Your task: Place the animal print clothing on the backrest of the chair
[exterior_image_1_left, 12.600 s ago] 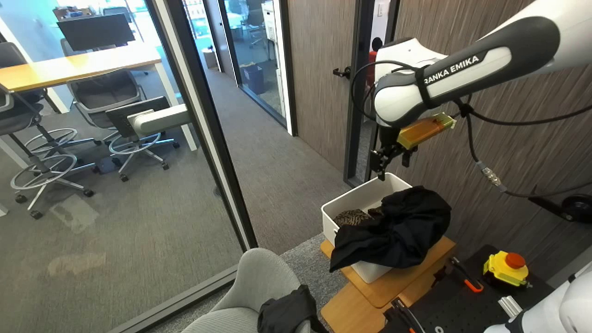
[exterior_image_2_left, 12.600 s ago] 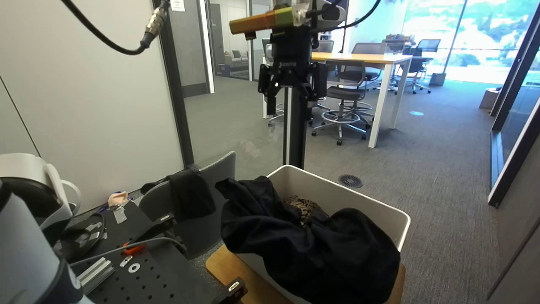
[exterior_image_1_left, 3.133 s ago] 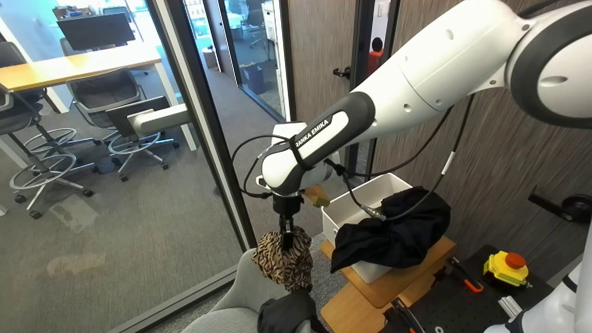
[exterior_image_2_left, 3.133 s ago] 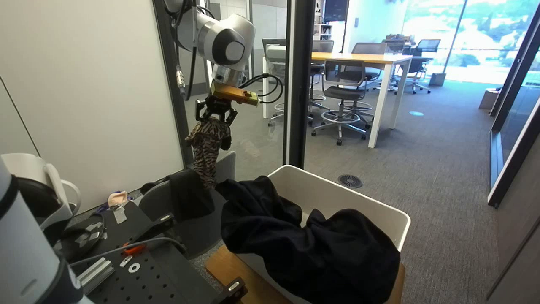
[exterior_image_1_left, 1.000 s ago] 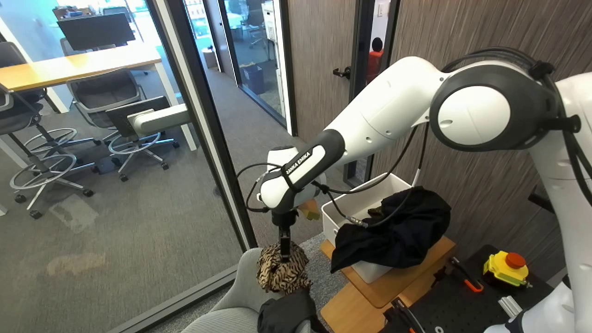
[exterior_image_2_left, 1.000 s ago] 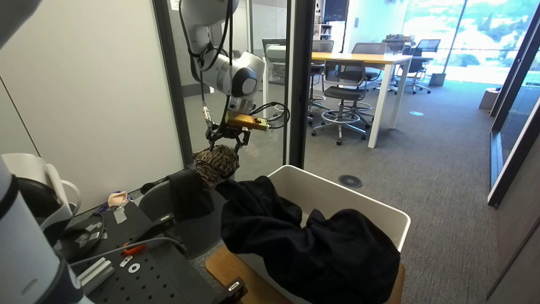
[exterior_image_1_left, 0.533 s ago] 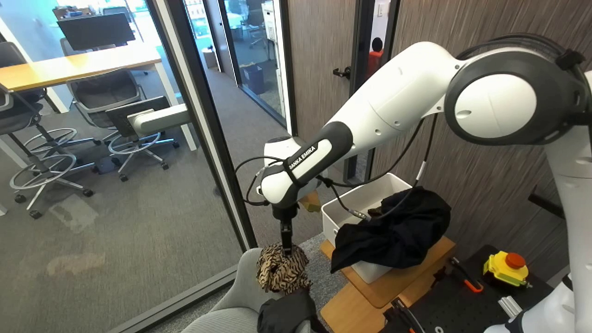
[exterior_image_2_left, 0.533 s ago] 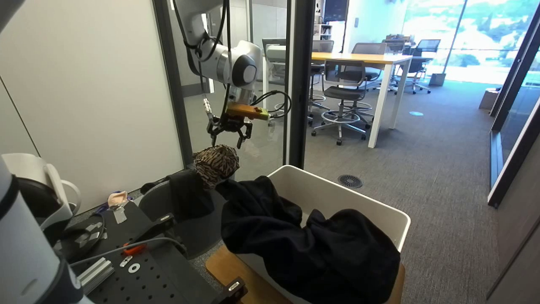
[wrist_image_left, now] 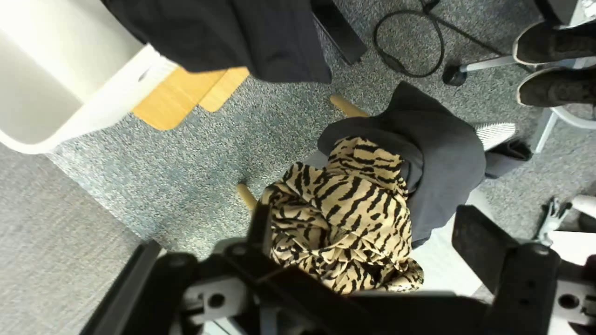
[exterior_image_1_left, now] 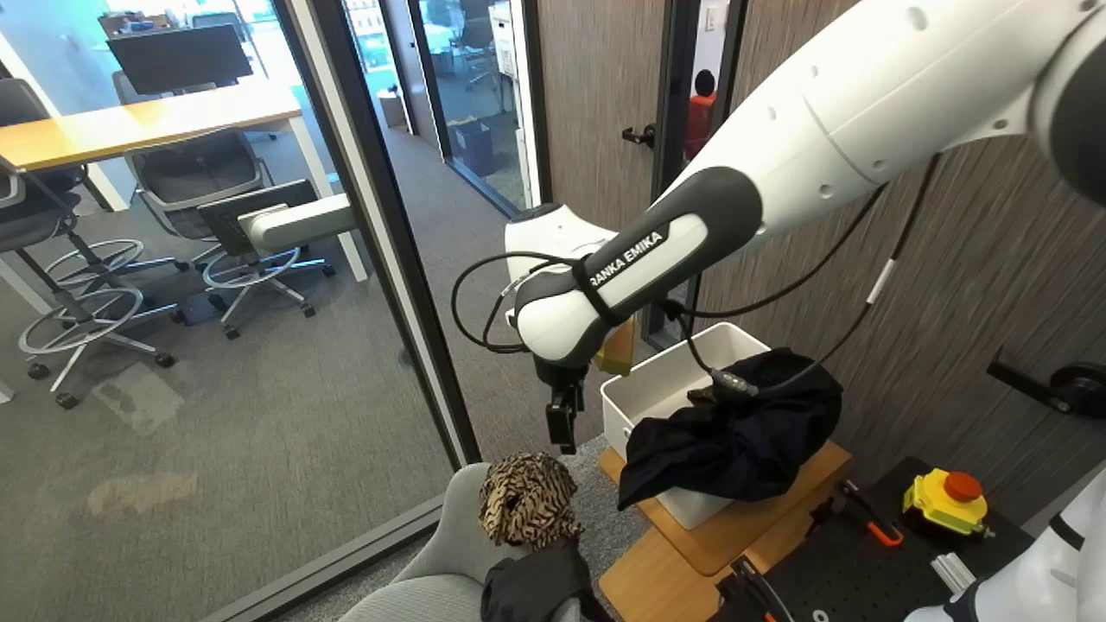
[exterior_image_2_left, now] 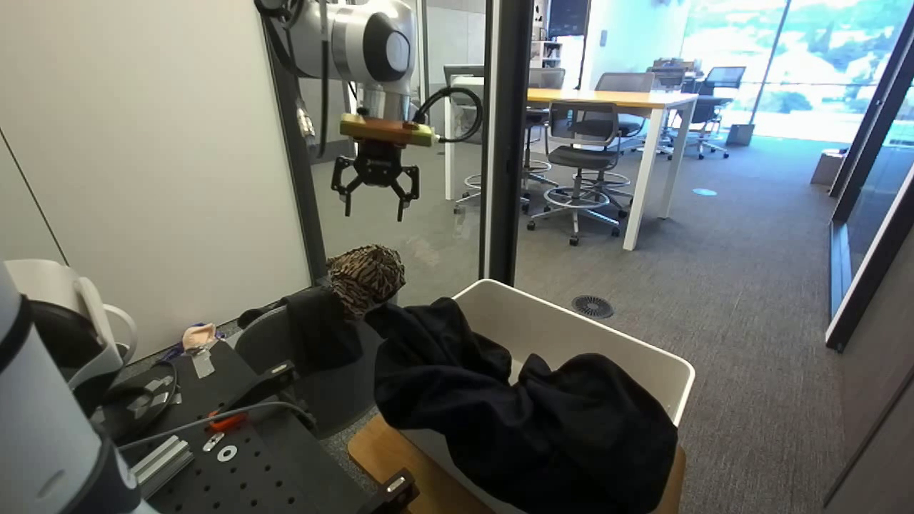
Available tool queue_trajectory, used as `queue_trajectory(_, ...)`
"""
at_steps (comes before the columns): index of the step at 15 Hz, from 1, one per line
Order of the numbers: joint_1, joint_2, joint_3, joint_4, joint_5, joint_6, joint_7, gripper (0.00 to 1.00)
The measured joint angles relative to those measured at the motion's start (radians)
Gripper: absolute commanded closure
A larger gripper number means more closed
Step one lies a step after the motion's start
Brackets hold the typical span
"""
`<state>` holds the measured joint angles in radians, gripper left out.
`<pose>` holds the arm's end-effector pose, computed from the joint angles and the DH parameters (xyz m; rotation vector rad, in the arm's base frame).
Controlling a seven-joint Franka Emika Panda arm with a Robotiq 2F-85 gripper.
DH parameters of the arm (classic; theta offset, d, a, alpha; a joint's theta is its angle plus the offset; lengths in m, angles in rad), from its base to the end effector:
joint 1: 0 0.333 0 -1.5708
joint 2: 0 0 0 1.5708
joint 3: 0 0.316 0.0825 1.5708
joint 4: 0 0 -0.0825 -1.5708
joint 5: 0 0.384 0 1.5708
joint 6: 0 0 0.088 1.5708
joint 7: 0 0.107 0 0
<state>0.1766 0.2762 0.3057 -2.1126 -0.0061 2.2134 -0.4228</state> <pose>0.4942 0.2569 0.2769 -2.7501 -1.3369 0.2526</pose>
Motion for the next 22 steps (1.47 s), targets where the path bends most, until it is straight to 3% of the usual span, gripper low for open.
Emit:
queue_trajectory(14,0.000,-0.813,-0.072,-0.382,0.000,-0.315,0.555,0.00)
queue_trajectory(19,-0.002,-1.101,-0.092,-0.495,0.000,-0.556,0.652,0.00)
queue_trajectory(22,-0.002,-1.251,-0.090,-0.574,0.000,-0.596,0.683,0.00)
